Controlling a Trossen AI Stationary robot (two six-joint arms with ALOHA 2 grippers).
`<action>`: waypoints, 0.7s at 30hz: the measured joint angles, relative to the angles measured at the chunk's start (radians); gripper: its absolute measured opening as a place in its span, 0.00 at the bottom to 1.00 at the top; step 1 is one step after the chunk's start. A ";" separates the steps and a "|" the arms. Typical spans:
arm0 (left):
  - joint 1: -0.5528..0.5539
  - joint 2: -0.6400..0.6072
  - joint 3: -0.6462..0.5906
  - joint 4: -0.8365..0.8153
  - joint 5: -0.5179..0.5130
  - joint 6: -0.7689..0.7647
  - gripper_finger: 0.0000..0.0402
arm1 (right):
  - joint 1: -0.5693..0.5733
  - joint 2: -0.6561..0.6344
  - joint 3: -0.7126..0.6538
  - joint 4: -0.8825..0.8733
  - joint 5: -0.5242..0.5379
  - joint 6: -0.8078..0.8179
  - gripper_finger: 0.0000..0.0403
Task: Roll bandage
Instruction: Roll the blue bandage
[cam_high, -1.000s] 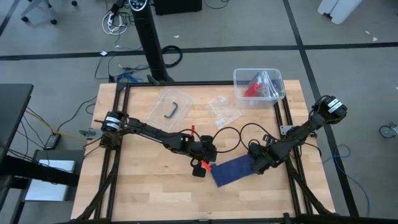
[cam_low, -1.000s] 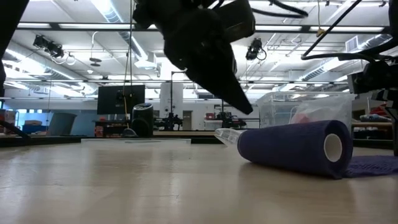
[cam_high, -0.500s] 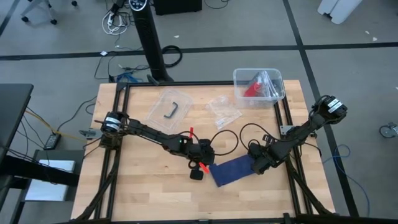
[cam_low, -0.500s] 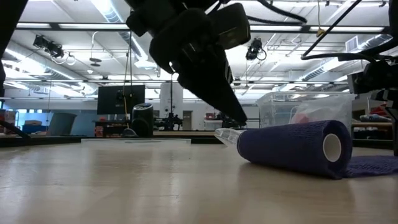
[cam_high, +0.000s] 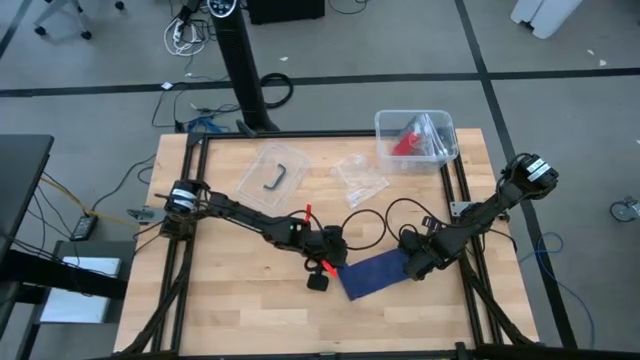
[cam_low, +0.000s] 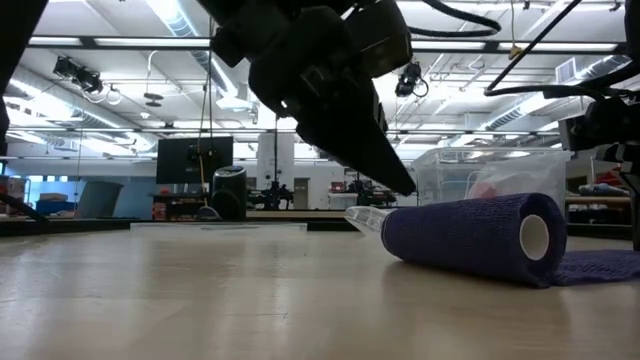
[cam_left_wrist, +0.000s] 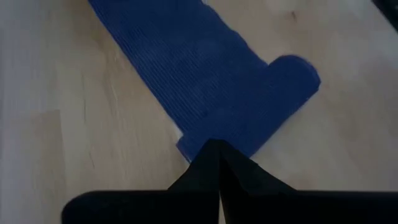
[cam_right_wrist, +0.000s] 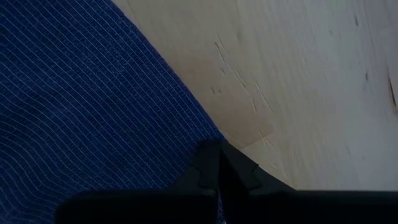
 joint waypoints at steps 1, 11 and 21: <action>0.000 0.002 0.000 0.000 0.003 0.000 0.00 | 0.000 0.000 0.000 0.000 0.000 0.000 0.00; 0.019 0.018 0.001 0.049 0.002 0.012 0.00 | 0.000 0.000 0.000 0.000 0.000 -0.006 0.00; 0.026 0.053 0.000 0.107 0.020 0.016 0.00 | 0.000 0.000 0.001 -0.001 -0.001 -0.008 0.00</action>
